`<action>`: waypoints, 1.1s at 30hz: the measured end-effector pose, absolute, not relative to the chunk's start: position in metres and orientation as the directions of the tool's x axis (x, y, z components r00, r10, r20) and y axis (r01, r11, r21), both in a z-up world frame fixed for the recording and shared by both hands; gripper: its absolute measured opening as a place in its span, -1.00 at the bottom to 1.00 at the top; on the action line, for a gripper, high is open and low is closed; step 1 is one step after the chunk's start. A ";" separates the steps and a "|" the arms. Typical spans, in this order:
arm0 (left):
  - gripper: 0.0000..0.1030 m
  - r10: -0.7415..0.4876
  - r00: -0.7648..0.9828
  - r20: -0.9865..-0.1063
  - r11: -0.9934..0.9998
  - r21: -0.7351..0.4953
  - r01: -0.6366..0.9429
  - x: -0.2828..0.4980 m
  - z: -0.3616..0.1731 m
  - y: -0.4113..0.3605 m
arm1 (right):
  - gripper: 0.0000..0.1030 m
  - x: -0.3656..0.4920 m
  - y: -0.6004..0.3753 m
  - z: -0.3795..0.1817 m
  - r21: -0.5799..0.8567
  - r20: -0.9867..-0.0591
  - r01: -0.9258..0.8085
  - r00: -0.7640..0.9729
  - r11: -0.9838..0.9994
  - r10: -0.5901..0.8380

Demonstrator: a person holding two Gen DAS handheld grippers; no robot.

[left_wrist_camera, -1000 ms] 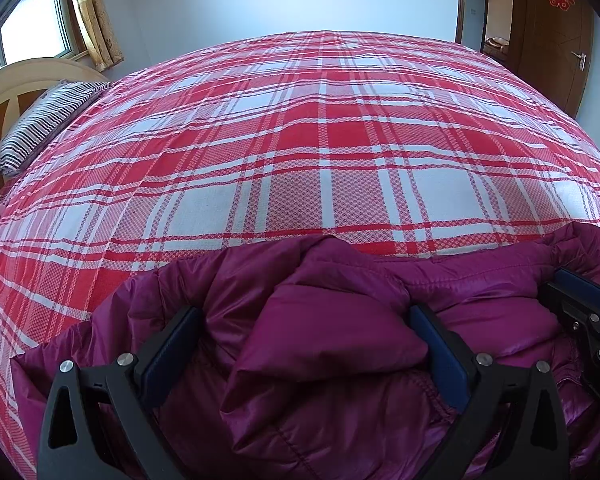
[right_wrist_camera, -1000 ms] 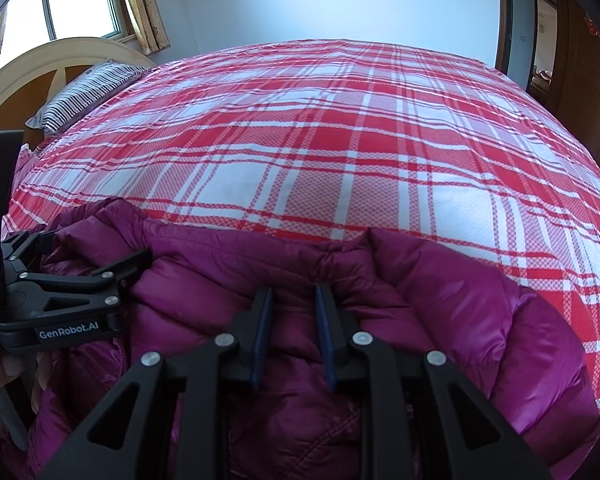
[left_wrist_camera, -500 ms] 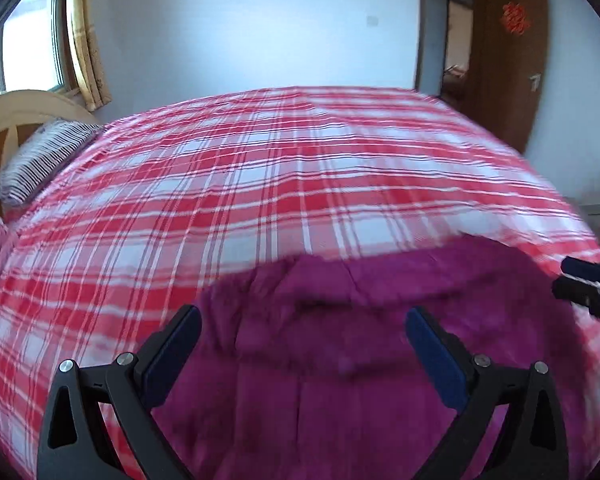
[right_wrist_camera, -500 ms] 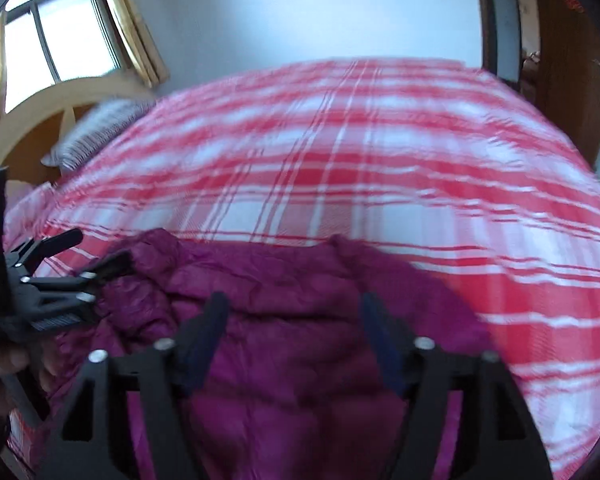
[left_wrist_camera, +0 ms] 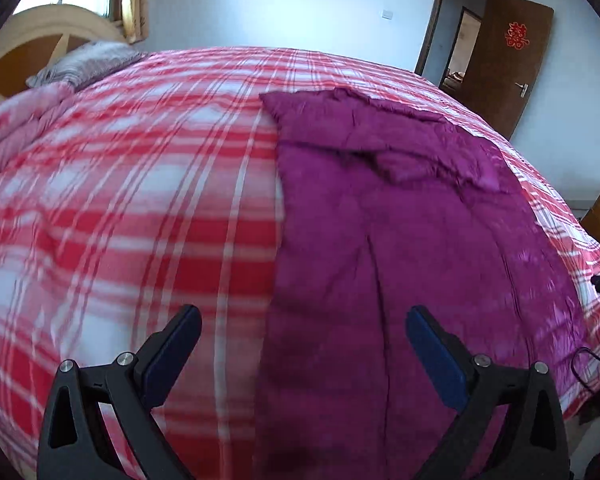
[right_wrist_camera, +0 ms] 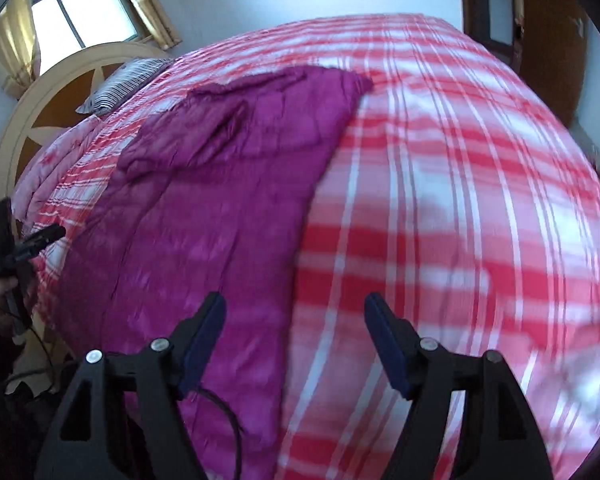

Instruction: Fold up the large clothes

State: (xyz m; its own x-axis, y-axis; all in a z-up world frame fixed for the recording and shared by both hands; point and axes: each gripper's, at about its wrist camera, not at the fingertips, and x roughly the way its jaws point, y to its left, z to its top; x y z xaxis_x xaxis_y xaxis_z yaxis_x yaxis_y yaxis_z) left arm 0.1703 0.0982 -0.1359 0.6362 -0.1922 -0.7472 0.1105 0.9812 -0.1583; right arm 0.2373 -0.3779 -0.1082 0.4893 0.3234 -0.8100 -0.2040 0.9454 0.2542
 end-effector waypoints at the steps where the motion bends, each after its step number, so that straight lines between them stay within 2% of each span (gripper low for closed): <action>1: 0.98 -0.203 0.628 -0.751 0.979 -0.172 0.110 0.162 -0.141 0.101 | 0.43 0.226 -0.376 -0.111 0.252 -0.813 -0.199 0.487 0.947 0.319; 7: 0.98 -0.281 0.584 -0.762 0.960 -0.236 0.154 0.134 -0.166 0.085 | 0.43 0.175 -0.365 -0.135 0.280 -0.821 -0.172 0.467 0.944 0.329; 11: 0.92 -0.232 0.585 -0.777 0.968 -0.127 0.216 0.124 -0.173 0.058 | 0.39 0.175 -0.354 -0.154 0.362 -0.800 -0.144 0.459 0.921 0.386; 12: 0.70 -0.208 0.588 -0.782 0.971 -0.092 0.221 0.122 -0.175 0.055 | 0.28 0.177 -0.348 -0.161 0.388 -0.798 -0.140 0.443 0.911 0.408; 13: 0.28 -0.196 0.595 -0.780 0.972 -0.072 0.225 0.120 -0.175 0.055 | 0.25 0.177 -0.343 -0.168 0.387 -0.804 -0.127 0.438 0.913 0.402; 14: -0.02 -0.196 0.600 -0.776 0.969 -0.061 0.238 0.116 -0.173 0.057 | 0.20 0.176 -0.337 -0.169 0.347 -0.809 -0.115 0.466 0.931 0.359; 15: -0.70 -0.229 0.587 -0.776 0.961 -0.084 0.264 0.115 -0.171 0.061 | -0.18 0.173 -0.334 -0.168 0.333 -0.808 -0.118 0.476 0.936 0.347; 16: -0.82 -0.299 0.560 -0.773 0.942 -0.146 0.301 0.112 -0.166 0.067 | -0.73 0.171 -0.332 -0.167 0.344 -0.803 -0.127 0.474 0.930 0.361; 18: -0.85 -0.328 0.581 -0.745 0.933 -0.160 0.321 0.098 -0.151 0.075 | -0.78 0.169 -0.335 -0.163 0.424 -0.775 -0.137 0.458 0.895 0.436; 22: -0.87 -0.443 0.627 -0.641 0.889 -0.221 0.402 0.067 -0.093 0.092 | -0.81 0.150 -0.336 -0.131 0.453 -0.721 -0.194 0.495 0.870 0.485; 26: -0.87 -0.571 0.669 -0.476 0.816 -0.239 0.527 0.020 -0.011 0.109 | -0.81 0.109 -0.354 -0.062 0.503 -0.586 -0.269 0.592 0.821 0.553; 28: -0.87 -0.592 0.680 -0.432 0.800 -0.215 0.560 0.010 0.012 0.112 | -0.81 0.091 -0.363 -0.029 0.500 -0.529 -0.300 0.637 0.813 0.560; 31: -0.87 -0.596 0.686 -0.417 0.797 -0.208 0.566 0.014 0.026 0.111 | -0.81 0.067 -0.372 0.020 0.466 -0.429 -0.356 0.710 0.810 0.559; 33: -0.86 -0.575 0.681 -0.453 0.810 -0.198 0.552 0.045 0.018 0.105 | -0.81 0.071 -0.373 0.038 0.453 -0.387 -0.371 0.738 0.811 0.553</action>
State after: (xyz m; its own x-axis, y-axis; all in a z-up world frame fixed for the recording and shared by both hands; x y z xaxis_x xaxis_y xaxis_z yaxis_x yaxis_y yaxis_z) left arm 0.0452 0.1051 0.0179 0.6811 -0.5752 -0.4531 0.5524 0.8098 -0.1976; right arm 0.0713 -0.3734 0.0381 0.7377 0.5534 -0.3868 -0.3708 0.8109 0.4528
